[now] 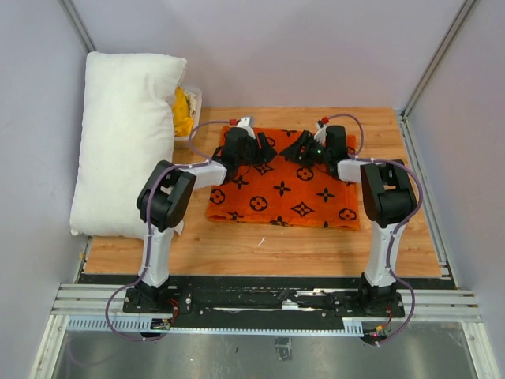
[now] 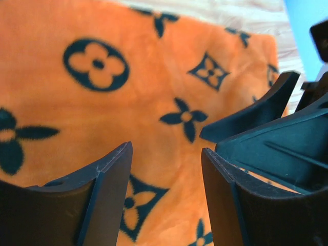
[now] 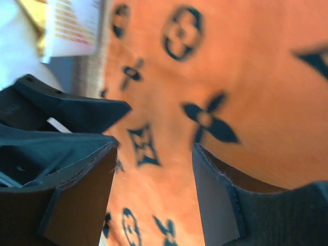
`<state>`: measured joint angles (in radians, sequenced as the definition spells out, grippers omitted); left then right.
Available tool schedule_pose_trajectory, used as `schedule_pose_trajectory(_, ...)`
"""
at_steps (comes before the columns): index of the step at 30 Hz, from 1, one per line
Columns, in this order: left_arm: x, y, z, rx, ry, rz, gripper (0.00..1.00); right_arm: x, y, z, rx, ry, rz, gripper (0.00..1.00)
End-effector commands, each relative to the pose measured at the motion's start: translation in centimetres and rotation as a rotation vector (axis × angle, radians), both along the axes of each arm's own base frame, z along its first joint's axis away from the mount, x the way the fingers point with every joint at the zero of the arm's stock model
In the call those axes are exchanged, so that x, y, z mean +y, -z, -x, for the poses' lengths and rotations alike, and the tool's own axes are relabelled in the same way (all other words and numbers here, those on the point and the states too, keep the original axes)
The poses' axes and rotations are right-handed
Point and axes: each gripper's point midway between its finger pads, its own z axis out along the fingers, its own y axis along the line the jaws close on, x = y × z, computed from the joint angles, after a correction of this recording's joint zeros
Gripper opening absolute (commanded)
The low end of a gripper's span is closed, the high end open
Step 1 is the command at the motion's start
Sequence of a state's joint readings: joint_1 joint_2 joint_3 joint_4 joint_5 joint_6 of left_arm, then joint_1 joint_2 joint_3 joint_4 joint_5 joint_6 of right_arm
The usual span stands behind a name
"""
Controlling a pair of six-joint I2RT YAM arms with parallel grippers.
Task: Remove the pillowcase from the pillow
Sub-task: Fold the pillowcase at the center of the board.
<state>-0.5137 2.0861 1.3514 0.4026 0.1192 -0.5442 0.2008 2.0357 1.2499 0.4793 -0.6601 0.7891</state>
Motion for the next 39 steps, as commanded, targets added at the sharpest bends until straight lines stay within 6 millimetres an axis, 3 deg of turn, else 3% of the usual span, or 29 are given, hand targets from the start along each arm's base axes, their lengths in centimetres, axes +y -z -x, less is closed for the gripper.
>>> schedule_pose_trajectory(1, 0.0, 2.1, 0.5, 0.052, 0.003, 0.046, 0.61, -1.1, 2.6, 0.1, 0.050, 0.060, -0.046, 0.61)
schedule_pose_trajectory(6, 2.7, 5.3, 0.4, 0.148, -0.084, 0.038, 0.61, -3.6, 5.1, 0.5, 0.102, 0.134, -0.106, 0.61)
schedule_pose_trajectory(9, 5.3, 7.1, 0.4, 0.211, -0.146, 0.036, 0.61, -6.3, 6.1, 0.9, 0.124, 0.192, -0.128, 0.61)
schedule_pose_trajectory(16, 11.4, 10.3, 0.8, 0.306, -0.304, -0.062, 0.61, -12.7, 5.3, 0.9, 0.105, 0.316, -0.176, 0.65)
schedule_pose_trajectory(20, 14.6, 9.8, 0.9, 0.304, -0.374, -0.091, 0.61, -17.2, 4.5, 1.2, 0.089, 0.409, -0.217, 0.66)
schedule_pose_trajectory(24, 16.7, 6.5, 0.8, 0.223, -0.421, -0.141, 0.63, -19.0, 2.6, 1.8, 0.049, 0.441, -0.221, 0.66)
schedule_pose_trajectory(28, 16.9, 2.0, 1.1, 0.101, -0.421, -0.194, 0.67, -17.1, -0.3, 2.5, -0.009, 0.404, -0.156, 0.68)
schedule_pose_trajectory(32, 14.4, -1.5, 2.7, -0.001, -0.377, -0.213, 0.69, -13.3, -3.2, 3.3, -0.076, 0.347, -0.066, 0.71)
schedule_pose_trajectory(34, 12.6, -2.1, 3.9, -0.018, -0.331, -0.184, 0.70, -11.2, -3.9, 3.9, -0.093, 0.311, -0.045, 0.73)
schedule_pose_trajectory(39, 9.0, -0.4, 7.3, 0.021, -0.182, -0.070, 0.73, -5.1, -3.0, 6.1, -0.083, 0.183, -0.040, 0.82)
